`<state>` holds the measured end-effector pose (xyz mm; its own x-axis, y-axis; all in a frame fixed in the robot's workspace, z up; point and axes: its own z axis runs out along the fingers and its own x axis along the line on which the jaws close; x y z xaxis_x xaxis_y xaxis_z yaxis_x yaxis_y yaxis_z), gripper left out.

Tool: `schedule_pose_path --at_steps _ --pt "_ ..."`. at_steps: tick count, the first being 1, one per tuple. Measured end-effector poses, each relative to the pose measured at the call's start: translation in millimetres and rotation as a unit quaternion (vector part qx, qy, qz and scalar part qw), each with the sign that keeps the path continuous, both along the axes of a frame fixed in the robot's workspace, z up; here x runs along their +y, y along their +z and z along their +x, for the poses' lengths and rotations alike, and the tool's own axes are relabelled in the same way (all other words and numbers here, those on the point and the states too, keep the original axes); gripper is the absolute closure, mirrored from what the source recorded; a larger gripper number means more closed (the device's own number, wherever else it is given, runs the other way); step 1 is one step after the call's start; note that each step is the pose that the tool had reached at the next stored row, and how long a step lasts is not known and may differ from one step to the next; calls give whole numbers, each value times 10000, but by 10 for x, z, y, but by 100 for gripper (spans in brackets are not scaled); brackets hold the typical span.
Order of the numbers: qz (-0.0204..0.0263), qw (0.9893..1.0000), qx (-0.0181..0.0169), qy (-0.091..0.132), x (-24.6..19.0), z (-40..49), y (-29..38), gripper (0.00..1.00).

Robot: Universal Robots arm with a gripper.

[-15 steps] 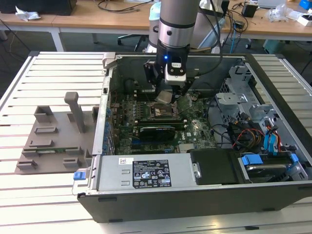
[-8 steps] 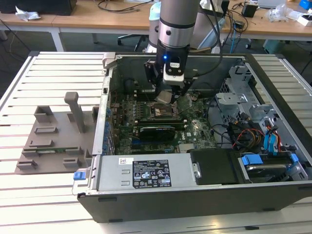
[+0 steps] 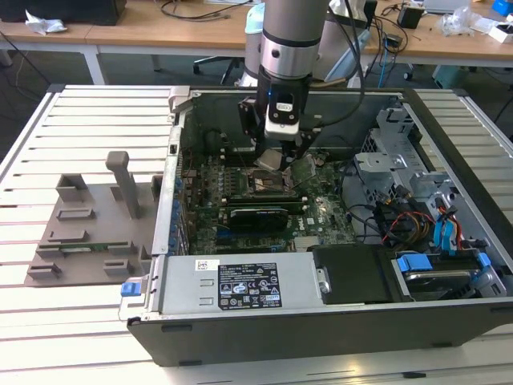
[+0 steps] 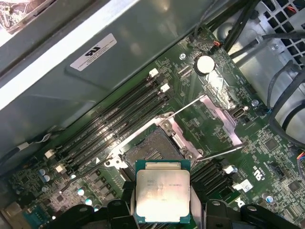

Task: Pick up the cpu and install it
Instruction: 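Place the cpu into insertion slot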

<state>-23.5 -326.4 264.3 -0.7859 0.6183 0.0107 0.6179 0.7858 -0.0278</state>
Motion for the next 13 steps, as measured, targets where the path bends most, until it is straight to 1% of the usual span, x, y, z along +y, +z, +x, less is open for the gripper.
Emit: schedule_pose_path --at_steps 6,8,13 --pt "0 9999 0 -169 0 0 -2 45" --pt "0 9997 0 -263 0 0 -2 45" --pt "0 9992 0 -392 0 0 -3 45"
